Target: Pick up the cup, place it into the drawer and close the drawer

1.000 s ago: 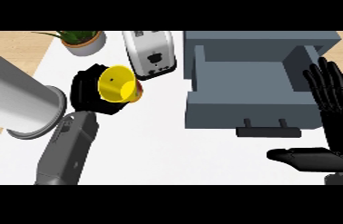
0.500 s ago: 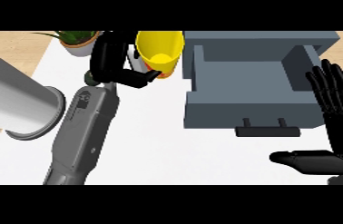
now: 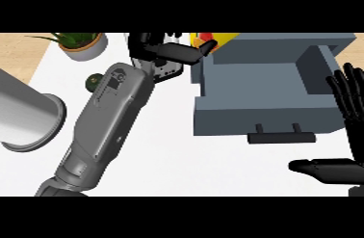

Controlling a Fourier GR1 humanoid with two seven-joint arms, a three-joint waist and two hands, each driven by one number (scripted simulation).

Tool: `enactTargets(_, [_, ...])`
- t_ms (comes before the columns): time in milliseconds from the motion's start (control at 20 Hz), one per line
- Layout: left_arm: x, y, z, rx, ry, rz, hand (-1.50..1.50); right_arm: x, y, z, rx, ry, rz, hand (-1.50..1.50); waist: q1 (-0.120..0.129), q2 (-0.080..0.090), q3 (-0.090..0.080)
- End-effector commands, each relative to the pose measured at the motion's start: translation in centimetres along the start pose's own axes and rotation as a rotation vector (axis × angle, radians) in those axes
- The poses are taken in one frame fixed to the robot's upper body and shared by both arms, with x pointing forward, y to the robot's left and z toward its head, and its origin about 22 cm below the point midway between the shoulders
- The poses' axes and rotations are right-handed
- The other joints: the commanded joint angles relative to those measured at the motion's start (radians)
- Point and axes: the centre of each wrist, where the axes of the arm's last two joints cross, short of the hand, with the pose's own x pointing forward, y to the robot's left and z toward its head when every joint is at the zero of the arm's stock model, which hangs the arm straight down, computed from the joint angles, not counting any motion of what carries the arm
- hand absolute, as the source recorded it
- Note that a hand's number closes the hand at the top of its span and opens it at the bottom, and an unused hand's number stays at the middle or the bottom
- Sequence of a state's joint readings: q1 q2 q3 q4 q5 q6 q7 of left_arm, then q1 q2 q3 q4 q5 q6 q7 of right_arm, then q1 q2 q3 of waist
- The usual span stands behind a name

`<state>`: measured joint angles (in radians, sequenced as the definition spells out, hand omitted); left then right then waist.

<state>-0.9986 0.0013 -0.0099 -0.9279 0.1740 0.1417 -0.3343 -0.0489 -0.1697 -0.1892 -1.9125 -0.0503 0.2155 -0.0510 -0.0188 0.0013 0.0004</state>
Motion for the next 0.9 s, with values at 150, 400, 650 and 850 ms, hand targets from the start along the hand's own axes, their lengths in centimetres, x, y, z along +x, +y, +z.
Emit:
enactTargets(150, [1.0,-2.6,-3.1,0.016,0.111,0.009,1.50,-0.5,-1.3,-0.7,0.009,0.003,0.008,-1.50,-0.002,0.003,0.000])
enactTargets(400, [-0.3,-5.2,-3.3,0.023,0.147,-0.058,1.50,-0.3,0.0,-0.8,0.051,-0.010,0.004,-1.50,-0.040,0.010,0.001])
enactTargets(650, [-0.8,-6.1,-2.8,0.014,0.206,-0.049,1.50,-1.0,-0.5,0.5,0.030,0.002,0.001,-1.50,-0.030,0.005,0.001])
enactTargets(850, [-3.5,-5.0,-1.4,-0.019,0.234,-0.088,1.50,1.2,-0.7,-2.9,0.019,-0.038,0.003,-1.50,-0.038,0.012,0.000])
